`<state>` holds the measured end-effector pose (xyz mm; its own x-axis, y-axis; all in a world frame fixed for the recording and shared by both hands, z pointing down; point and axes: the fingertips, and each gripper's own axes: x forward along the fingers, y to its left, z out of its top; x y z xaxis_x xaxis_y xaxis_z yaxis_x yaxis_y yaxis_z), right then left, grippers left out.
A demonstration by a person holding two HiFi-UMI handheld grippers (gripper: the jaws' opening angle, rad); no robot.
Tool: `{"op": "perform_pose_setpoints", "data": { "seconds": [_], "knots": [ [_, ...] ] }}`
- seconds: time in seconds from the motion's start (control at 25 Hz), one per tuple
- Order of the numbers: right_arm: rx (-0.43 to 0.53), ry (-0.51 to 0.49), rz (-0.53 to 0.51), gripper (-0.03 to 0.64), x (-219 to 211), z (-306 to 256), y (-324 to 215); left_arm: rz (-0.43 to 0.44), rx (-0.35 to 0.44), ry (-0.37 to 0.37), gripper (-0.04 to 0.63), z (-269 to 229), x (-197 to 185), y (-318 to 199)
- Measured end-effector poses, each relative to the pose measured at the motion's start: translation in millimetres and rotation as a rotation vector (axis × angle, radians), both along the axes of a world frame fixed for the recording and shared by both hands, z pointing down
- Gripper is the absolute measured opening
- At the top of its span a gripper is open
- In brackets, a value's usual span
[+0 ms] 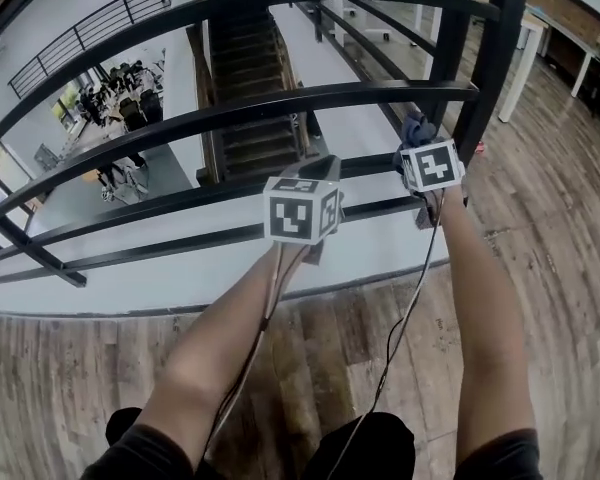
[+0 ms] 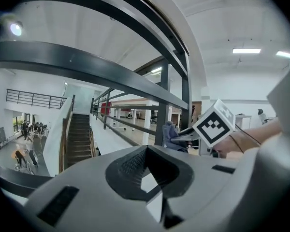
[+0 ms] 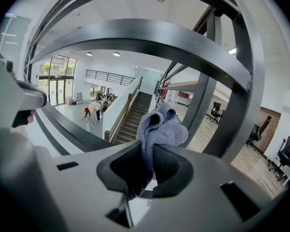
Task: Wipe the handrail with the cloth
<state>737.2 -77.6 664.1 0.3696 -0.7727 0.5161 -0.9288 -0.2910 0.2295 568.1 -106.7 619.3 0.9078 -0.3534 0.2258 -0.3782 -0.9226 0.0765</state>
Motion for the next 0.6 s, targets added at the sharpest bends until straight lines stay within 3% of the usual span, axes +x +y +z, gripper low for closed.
{"op": "perform_pose_setpoints", "data": {
  "seconds": [0.12, 0.32, 0.52, 0.6],
  "knots": [
    [-0.006, 0.111, 0.054, 0.066, 39, -11, 13, 0.008, 0.004, 0.009, 0.003, -1, 16, 6],
    [0.024, 0.145, 0.109, 0.066, 70, -14, 32, 0.011, -0.001, -0.012, 0.003, 7, 18, 10],
    [0.048, 0.175, 0.152, 0.067, 85, -17, 42, -0.035, 0.017, -0.045, 0.003, 12, -10, -5],
    [0.127, 0.199, 0.149, 0.067, 72, -28, 44, -0.066, 0.017, -0.034, 0.003, 8, -34, -15]
  ]
}}
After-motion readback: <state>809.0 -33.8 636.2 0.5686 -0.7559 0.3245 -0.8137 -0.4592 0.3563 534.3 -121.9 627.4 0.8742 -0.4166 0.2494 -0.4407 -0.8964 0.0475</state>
